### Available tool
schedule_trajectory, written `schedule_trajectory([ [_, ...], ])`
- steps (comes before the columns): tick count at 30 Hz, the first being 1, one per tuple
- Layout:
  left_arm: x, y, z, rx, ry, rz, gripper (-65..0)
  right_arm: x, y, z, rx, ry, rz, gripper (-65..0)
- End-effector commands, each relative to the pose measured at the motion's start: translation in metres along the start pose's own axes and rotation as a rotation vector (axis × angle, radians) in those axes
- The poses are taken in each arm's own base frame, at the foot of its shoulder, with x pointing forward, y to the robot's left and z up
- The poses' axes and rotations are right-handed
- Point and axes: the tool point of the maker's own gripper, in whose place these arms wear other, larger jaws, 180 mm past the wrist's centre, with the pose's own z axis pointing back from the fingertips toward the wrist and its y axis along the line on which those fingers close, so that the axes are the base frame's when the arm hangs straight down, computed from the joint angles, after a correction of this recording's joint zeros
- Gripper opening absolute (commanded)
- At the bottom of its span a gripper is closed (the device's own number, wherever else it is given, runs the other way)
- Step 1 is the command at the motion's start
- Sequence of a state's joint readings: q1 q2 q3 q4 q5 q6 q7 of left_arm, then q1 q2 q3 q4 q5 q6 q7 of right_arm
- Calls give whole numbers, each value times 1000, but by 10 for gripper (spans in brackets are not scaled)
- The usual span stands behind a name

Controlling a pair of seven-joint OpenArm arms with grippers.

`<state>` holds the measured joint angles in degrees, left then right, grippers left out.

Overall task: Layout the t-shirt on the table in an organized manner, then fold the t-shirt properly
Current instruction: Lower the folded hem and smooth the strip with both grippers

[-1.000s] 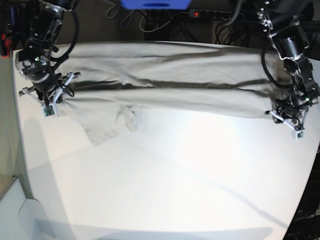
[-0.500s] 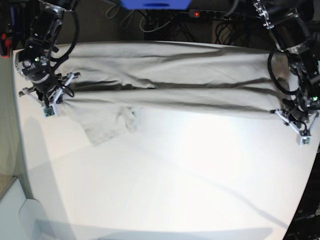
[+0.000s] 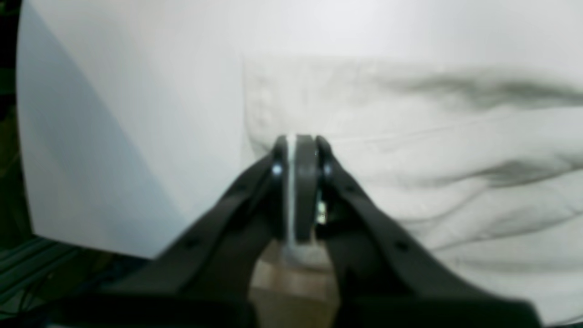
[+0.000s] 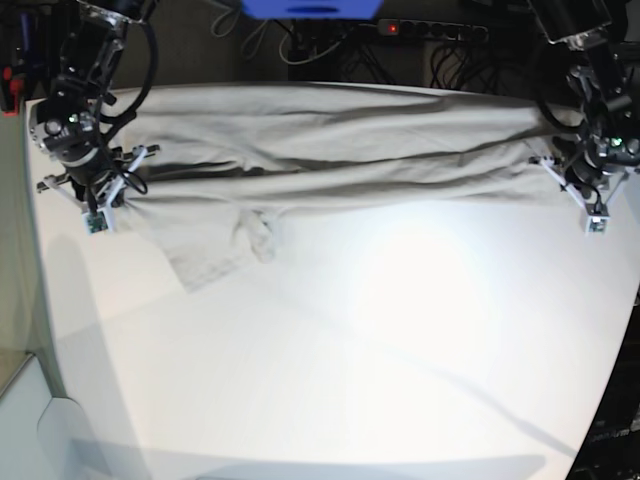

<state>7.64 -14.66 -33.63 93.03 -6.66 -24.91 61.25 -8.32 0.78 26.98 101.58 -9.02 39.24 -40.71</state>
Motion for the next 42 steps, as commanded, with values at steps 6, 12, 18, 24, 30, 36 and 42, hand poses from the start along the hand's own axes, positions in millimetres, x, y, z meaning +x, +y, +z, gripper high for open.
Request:
schedule_trajectory([
  [6,-8,7,-13,-3,-4,18,-645,9,-4,3,-5,-35,16,-650],
  [12,-18,7,-24,-14,1,38,-644,7,-3,4,-3,-30,16,-608],
  [18,-19,6,-26,-17,5,37,-644,3,-4,10,-14,-26,29,-598],
  [24,-17,7,-27,-17,5,42,-644,17,-10,30,-57,-72,66,-650],
  [30,-14,8,-26,-16,-14,41,-644,13,-9,36,-59,-67,75,-650],
  [36,-15,7,-27,-17,-14,41,-644,18,-7,33,-52,-76,76,-620],
  [42,-13,7,-26,-18,-17,43,-644,18,-7,21,-36,-70,54,-385],
])
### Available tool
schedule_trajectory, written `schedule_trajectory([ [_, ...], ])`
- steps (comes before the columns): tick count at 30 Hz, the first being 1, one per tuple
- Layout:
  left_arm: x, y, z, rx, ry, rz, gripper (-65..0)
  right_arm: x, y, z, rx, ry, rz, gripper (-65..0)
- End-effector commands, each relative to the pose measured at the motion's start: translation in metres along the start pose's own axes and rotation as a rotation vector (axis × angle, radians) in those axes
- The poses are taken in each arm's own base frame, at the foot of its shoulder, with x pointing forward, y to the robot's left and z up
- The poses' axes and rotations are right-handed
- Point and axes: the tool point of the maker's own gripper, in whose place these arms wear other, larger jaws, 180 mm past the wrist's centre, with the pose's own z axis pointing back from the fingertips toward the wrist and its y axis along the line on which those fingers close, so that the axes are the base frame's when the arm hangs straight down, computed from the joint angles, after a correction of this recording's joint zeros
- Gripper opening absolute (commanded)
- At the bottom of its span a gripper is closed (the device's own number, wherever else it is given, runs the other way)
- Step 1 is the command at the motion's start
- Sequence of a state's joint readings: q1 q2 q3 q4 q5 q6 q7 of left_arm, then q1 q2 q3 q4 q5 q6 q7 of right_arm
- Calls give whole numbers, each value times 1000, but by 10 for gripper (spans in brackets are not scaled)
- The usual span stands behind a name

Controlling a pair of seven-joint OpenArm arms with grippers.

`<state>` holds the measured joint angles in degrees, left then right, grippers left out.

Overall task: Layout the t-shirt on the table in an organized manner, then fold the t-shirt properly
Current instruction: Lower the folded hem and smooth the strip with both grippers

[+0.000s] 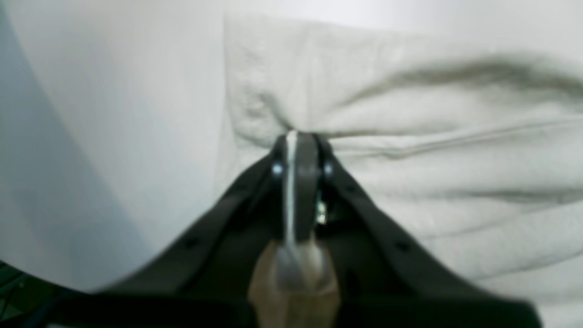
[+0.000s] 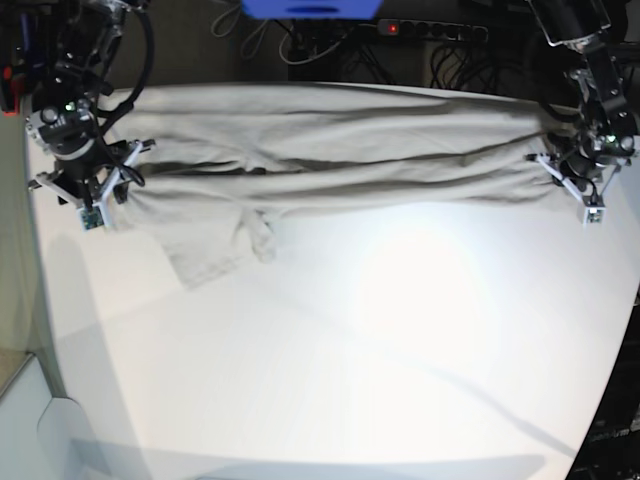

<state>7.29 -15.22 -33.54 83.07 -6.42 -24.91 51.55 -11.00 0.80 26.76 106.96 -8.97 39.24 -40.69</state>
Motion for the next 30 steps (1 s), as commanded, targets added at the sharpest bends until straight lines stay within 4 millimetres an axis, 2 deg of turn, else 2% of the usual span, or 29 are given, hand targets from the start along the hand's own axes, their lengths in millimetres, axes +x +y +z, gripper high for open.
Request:
schedule_trajectory([
  [1,4,7,2,17,0,-10,-644,9,-3,0,2,-33,12,-372],
  [13,4,7,2,18,1,-11,-644,-13,-5,-33,54,48,-25,-377],
  [16,4,7,2,18,1,-11,-644,-13,-5,-34,56,46,-26,-471],
  [19,4,7,2,18,-1,-11,-644,-13,-6,-34,54,47,-24,-640],
  [24,4,6,2,17,-1,-10,-644,-9,-9,-28,39,35,-14,-648],
  [30,4,6,2,17,1,-10,-644,1,-9,-3,-2,-11,18,-649],
])
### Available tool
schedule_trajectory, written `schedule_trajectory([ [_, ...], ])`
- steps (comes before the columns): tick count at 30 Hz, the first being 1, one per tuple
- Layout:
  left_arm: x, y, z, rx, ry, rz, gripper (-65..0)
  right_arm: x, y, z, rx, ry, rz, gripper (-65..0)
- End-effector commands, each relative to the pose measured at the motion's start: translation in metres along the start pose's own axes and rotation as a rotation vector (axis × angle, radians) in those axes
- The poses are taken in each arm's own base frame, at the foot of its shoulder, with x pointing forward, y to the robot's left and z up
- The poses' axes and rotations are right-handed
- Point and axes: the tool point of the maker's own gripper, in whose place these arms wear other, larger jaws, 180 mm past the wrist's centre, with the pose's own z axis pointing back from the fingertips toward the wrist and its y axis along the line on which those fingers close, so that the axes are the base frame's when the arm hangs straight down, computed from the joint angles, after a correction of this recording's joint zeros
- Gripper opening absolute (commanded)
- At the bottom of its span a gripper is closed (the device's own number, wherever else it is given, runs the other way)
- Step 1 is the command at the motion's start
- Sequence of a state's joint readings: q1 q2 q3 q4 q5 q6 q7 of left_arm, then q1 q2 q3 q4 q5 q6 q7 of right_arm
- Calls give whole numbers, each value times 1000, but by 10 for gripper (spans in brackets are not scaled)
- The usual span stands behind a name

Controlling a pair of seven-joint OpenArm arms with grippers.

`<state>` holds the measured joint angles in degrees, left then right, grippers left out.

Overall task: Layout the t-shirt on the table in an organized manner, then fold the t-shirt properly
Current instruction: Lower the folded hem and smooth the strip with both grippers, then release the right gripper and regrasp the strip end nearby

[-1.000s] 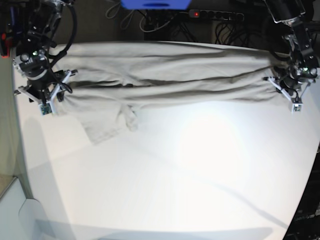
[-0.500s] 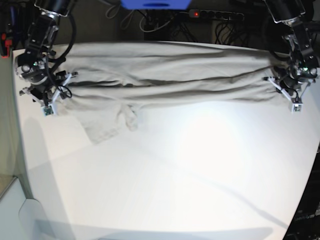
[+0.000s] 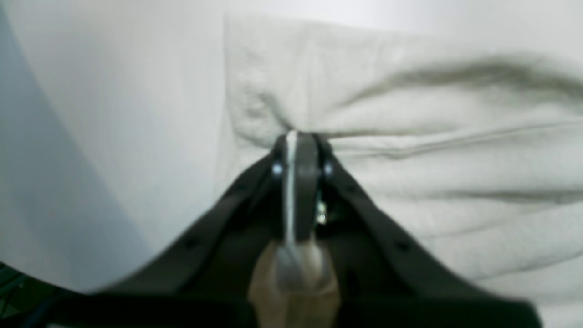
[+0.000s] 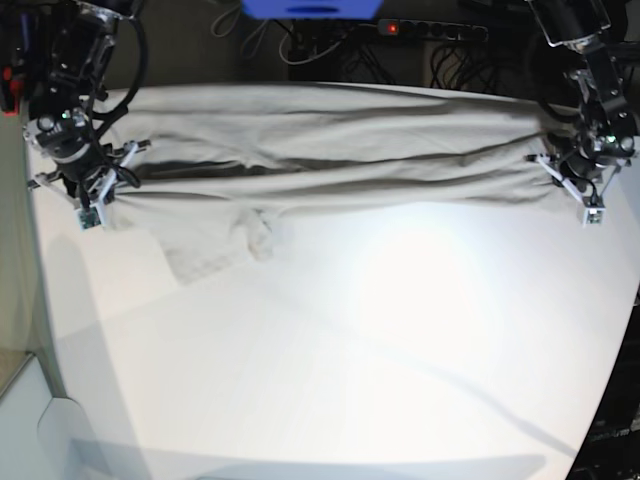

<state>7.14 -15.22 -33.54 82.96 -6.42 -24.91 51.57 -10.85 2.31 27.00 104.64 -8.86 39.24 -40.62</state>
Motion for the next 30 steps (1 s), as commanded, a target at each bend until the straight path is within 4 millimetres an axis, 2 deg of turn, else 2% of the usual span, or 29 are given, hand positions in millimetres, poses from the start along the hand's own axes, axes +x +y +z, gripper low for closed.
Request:
schedule_trajectory([
  [1,3,6,2,17,1,-11,-644,12,-3,7,-12,-44,14,-649],
  [8,4,7,3,18,1,-12,-644,-5,4,20,-8,-13,30,-648],
  [12,4,8,3,21,1,-14,-644,-12,-9,23,-42,2,12,-648],
  [15,6,12,4,25,-3,-17,-644,-16,-12,23,-48,10,10,-648],
  [20,6,13,4,28,-1,-19,-644,-36,5,22,1,62,19,-649],
  [22,5,12,4,26,-1,-18,-644,-38,13,19,27,69,26,-647],
  [26,5,12,4,26,-1,-18,-644,-40,15,20,26,88,25,-646],
  [29,4,12,4,25,1,-18,-644,-32,7,23,1,90,40,-642],
  [30,4,12,4,25,1,-18,-644,-23,3,24,-12,74,44,-630],
])
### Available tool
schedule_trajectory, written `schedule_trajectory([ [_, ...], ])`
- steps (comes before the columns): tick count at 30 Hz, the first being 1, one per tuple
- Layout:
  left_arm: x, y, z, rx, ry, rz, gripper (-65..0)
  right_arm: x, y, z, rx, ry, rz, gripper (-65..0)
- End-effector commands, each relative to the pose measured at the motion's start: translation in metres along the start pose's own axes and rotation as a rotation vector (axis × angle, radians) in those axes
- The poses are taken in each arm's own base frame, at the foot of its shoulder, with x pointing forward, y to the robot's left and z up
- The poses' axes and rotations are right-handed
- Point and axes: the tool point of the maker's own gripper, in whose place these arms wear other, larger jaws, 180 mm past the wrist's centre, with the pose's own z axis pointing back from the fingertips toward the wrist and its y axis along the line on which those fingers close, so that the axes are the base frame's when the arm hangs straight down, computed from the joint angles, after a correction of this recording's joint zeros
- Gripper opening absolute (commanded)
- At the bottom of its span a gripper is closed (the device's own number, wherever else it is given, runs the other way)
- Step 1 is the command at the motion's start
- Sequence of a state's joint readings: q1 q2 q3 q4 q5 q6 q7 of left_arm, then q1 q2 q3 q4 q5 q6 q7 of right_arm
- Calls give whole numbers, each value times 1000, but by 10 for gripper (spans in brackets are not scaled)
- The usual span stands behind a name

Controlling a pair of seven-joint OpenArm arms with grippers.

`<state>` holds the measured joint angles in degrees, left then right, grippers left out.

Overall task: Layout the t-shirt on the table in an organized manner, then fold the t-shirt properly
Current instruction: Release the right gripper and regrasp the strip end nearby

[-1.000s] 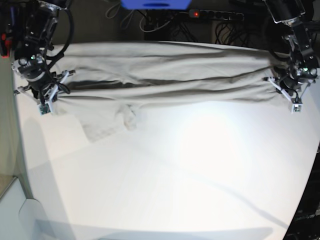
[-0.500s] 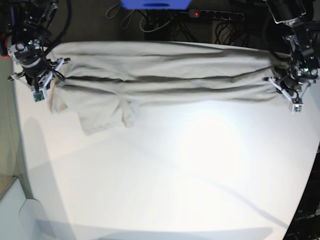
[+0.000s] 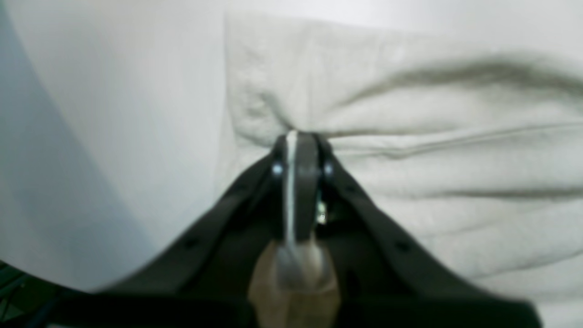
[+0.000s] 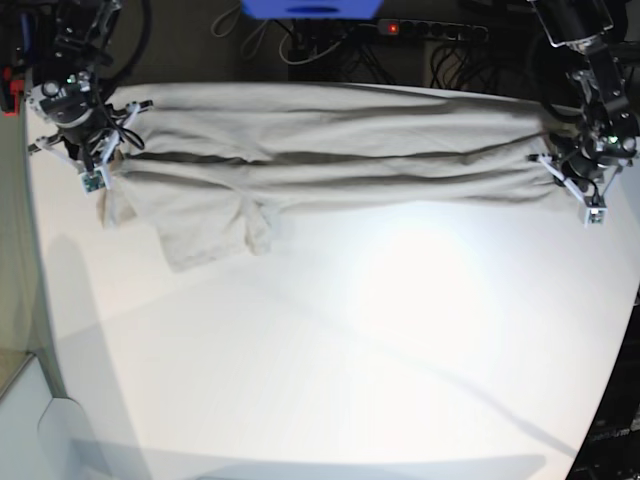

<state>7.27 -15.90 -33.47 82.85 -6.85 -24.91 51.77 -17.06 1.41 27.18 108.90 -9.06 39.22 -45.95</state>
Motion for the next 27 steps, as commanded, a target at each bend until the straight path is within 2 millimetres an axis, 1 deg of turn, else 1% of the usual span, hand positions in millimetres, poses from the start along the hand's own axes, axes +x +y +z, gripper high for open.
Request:
schedule_trajectory([
  [1,4,9,4,22,-2,-14,-644,27,-13,7,-33,-76,21,-605],
  [3,4,8,3,21,-2,-15,-644,42,-21,10,-61,-88,23,-543],
  [6,4,6,3,17,-1,-14,-644,64,-28,6,-74,-99,14,-448],
  [10,3,5,3,15,-1,-13,-644,102,-18,-11,-26,-90,42,-323],
  [11,2,4,2,14,1,-12,-644,111,-16,-16,-14,-87,47,-298],
  [13,1,4,2,14,4,-10,-644,126,-11,-26,16,-80,52,-270],
  [15,0,4,2,14,8,-10,-644,138,-4,-39,53,-69,52,-260],
  [18,0,5,3,14,9,-8,-644,154,1,-57,102,-53,45,-260],
  [22,-2,5,3,14,13,-8,-644,162,9,-82,175,-11,20,-260],
  [24,-2,4,2,13,13,-7,-644,168,13,-90,204,-19,11,-261],
  [25,-2,4,2,13,13,-7,-644,169,13,-94,212,-19,8,-261],
  [27,-2,4,2,13,15,-7,-644,165,19,-100,235,-8,1,-261],
])
